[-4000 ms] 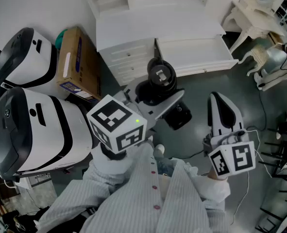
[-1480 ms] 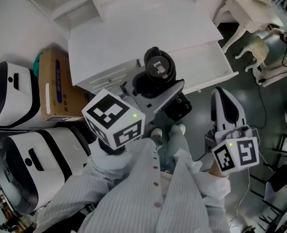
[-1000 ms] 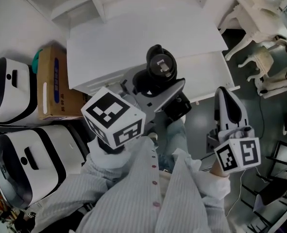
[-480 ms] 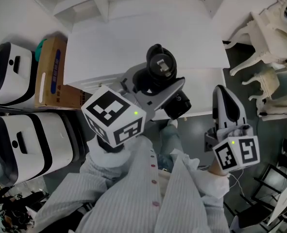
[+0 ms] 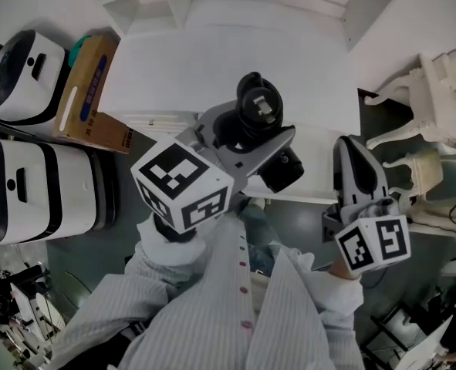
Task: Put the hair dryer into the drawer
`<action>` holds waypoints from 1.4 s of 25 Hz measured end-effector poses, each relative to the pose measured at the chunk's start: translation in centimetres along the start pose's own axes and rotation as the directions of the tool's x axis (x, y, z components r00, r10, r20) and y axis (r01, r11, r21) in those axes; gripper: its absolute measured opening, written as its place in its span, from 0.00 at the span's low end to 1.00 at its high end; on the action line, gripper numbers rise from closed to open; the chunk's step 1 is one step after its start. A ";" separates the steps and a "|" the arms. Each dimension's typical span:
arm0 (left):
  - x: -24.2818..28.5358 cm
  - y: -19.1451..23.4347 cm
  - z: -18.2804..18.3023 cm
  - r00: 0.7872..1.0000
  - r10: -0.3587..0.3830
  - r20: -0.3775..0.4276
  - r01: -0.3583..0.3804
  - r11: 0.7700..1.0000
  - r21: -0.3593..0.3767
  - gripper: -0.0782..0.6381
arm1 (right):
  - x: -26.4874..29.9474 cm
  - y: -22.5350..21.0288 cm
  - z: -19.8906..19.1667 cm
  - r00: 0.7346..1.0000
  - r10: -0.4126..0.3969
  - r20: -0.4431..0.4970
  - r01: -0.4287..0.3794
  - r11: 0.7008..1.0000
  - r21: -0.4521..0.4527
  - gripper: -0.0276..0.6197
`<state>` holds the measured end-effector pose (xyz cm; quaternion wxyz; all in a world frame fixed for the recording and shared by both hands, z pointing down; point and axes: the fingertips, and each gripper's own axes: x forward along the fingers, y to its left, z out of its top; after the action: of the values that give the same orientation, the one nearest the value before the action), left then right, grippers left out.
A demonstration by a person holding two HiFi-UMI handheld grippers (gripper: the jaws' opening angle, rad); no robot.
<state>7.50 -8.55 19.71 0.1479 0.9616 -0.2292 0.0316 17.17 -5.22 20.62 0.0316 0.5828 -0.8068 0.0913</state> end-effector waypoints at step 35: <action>3.9 6.0 -10.1 0.933 0.071 -0.352 -0.037 0.994 0.101 0.42 | 5.7 -2.9 -3.7 0.994 0.103 -0.044 -0.098 0.990 0.102 0.06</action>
<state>8.31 -12.32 31.51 0.1412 0.9392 -0.2235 0.2192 17.85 -10.77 25.47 0.0177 0.5399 -0.8286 0.1473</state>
